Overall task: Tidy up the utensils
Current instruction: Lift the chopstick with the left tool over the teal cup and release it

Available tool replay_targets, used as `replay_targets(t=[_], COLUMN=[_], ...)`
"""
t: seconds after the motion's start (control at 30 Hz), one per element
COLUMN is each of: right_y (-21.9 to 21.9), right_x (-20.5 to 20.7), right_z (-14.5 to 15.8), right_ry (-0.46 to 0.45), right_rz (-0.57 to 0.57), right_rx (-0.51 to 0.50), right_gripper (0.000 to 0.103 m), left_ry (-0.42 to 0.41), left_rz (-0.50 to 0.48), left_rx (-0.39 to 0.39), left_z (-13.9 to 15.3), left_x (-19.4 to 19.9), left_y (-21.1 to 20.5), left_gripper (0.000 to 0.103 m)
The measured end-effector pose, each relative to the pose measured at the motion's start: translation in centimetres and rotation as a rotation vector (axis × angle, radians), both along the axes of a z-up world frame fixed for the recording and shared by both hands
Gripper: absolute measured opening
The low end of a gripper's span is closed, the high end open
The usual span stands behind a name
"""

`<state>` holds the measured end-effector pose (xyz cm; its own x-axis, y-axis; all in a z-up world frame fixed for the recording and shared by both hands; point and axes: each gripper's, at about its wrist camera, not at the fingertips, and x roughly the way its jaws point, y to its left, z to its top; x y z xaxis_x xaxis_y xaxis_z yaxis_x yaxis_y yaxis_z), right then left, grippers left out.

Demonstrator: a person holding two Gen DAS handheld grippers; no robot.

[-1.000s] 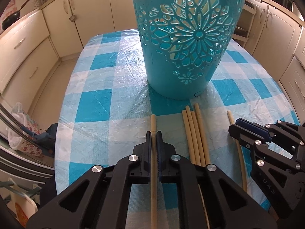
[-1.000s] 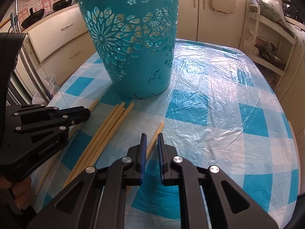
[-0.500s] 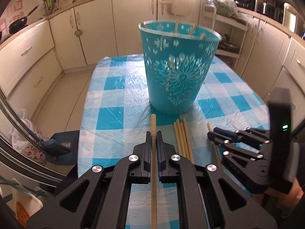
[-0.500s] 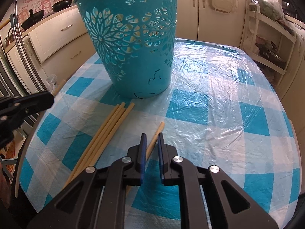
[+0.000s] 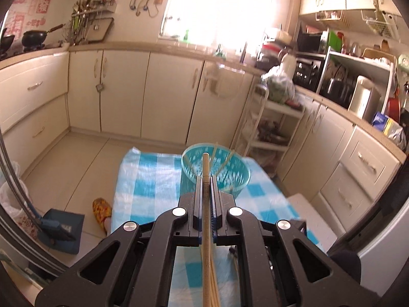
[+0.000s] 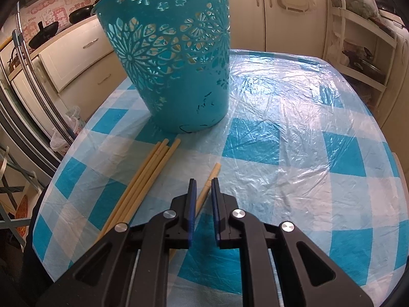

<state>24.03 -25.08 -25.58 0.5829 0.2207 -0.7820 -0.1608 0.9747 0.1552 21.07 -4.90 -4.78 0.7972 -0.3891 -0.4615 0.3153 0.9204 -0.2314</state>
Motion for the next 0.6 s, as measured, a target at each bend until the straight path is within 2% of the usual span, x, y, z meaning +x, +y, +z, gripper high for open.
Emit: replay_targets(t=[0.3, 0.47, 0.6], right_y=[-0.3, -0.6, -0.9], right_x=[0.0, 0.1, 0.2], right_z=[0.0, -0.1, -0.1], right_ry=[0.002, 0.004, 0.01], right_rz=[-0.001, -0.002, -0.007], right_rx=[0.013, 0.034, 0.064], right_gripper=[0.012, 0.013, 0.013], left_ry=[-0.139, -0.167, -0.191], left_rz=[0.04, 0.072, 0.09], left_rx=[-0.084, -0.121, -0.118], left_z=[4.6, 5.2, 4.9], left_x=[3.7, 7.4, 10.1], left_y=[-1.5, -3.0, -4.5], left_gripper=[0.005, 0.005, 0.005])
